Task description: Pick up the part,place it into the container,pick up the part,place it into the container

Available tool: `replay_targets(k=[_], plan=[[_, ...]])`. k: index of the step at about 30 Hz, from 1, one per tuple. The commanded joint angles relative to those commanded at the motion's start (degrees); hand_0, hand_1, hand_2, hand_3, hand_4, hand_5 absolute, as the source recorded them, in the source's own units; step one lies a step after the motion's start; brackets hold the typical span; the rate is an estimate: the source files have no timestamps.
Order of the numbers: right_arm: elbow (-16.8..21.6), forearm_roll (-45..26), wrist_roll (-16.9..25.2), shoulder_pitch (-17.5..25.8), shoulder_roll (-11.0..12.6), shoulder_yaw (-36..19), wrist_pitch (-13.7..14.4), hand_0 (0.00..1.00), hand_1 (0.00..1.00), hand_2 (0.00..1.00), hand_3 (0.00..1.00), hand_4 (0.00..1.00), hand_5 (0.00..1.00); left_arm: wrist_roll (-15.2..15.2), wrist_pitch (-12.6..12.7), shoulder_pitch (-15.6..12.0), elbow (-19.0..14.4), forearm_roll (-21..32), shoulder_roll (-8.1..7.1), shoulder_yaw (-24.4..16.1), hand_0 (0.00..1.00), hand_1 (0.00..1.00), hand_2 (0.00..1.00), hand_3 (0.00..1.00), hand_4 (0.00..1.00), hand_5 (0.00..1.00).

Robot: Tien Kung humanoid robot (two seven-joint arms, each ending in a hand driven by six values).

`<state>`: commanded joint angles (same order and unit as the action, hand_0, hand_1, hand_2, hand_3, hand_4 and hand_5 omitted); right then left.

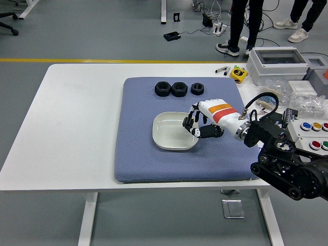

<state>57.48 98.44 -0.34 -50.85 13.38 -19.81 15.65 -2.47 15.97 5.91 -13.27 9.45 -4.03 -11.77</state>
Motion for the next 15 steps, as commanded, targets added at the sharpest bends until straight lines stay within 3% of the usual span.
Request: replay_targets(k=[1,2,4,7,8,15], plan=[[-0.24,0.45,-0.46,-0.47,-0.69,0.69,-0.52,0.162,0.344,0.459,0.499,0.678,0.409,0.04,0.01,0.02,0.01,0.10,-0.02,0.06,0.619,0.588,0.680,0.598,0.588,0.578],[-0.44,1.15,-1.14,-0.90,-1.29,1.29,-1.27,0.241,0.457,0.656,0.599,0.980,0.408,0.08,0.02,0.05,0.01,0.19,-0.03,0.11,0.619,0.587,0.677,0.598,0.589,0.578],[-1.15,2.83,-2.60,-1.80,-2.57,2.34,-2.92,0.241,0.457,0.656,0.599,0.980,0.408,0.14,0.06,0.09,0.01,0.33,-0.07,0.17,0.619,0.587,0.677,0.598,0.589,0.578],[-2.07,3.68,-3.38,-2.42,-3.73,2.77,-3.27,0.241,0.457,0.656,0.599,0.980,0.408,0.29,0.12,0.15,0.01,0.58,-0.10,0.38,0.619,0.587,0.677,0.598,0.589,0.578],[-2.46,3.63,-3.51,-2.61,-4.07,2.74,-3.46,0.390,0.591,0.771,0.802,0.998,0.467,0.32,0.14,0.17,0.02,0.64,-0.11,0.39,0.619,0.586,0.678,0.598,0.589,0.578],[-2.69,3.34,-3.07,-3.33,-3.31,0.94,-3.44,0.428,0.612,0.781,0.816,0.998,0.479,0.60,0.08,0.12,0.04,1.34,-0.15,0.76,0.618,0.586,0.677,0.597,0.589,0.580]])
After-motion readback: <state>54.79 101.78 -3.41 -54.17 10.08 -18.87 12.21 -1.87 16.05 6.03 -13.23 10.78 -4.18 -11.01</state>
